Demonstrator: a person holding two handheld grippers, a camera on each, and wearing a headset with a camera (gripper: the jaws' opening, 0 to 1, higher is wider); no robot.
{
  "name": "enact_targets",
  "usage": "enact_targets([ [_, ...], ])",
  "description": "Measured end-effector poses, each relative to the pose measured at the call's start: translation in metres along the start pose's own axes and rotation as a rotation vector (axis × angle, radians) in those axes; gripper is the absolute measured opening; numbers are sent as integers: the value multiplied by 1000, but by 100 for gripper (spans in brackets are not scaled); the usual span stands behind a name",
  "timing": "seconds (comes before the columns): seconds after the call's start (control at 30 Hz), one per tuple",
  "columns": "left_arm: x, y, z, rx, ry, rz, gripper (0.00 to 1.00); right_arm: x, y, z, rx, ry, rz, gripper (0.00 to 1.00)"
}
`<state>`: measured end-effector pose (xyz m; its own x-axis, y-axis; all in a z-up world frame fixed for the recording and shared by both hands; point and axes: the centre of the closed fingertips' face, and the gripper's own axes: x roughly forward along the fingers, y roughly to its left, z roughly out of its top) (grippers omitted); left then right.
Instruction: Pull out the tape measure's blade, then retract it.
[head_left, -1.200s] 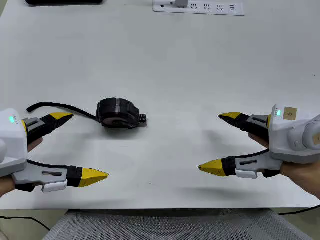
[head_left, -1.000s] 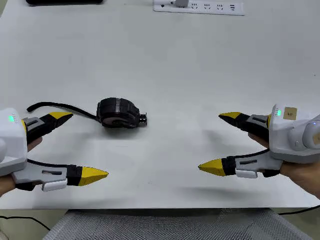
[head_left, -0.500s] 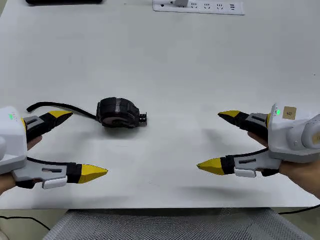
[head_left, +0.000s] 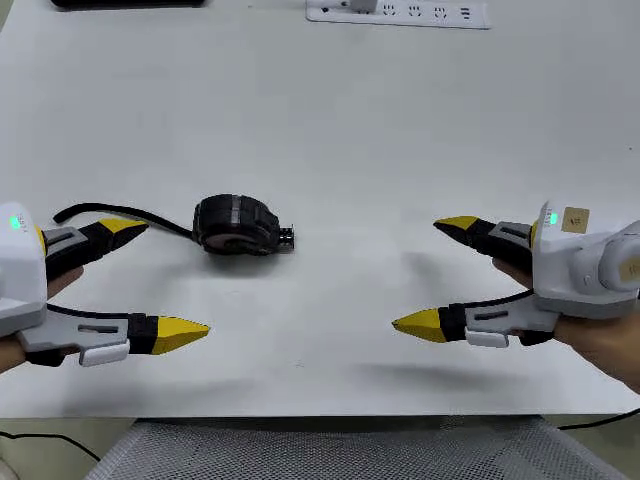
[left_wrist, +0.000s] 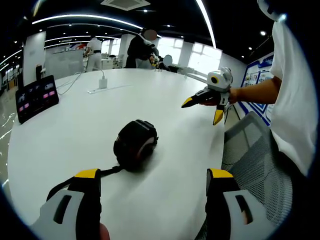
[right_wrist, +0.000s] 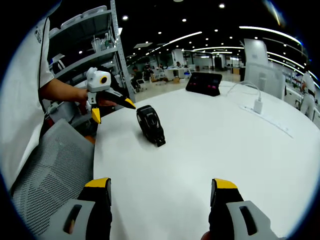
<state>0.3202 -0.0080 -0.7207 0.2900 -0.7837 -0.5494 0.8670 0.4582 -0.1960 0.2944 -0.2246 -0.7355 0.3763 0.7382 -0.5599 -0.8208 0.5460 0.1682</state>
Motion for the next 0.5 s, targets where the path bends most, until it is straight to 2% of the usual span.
enact_targets([
  [0.5,11,10,3,37,25,-17,83,13,-5,7,-41,11,26,81],
])
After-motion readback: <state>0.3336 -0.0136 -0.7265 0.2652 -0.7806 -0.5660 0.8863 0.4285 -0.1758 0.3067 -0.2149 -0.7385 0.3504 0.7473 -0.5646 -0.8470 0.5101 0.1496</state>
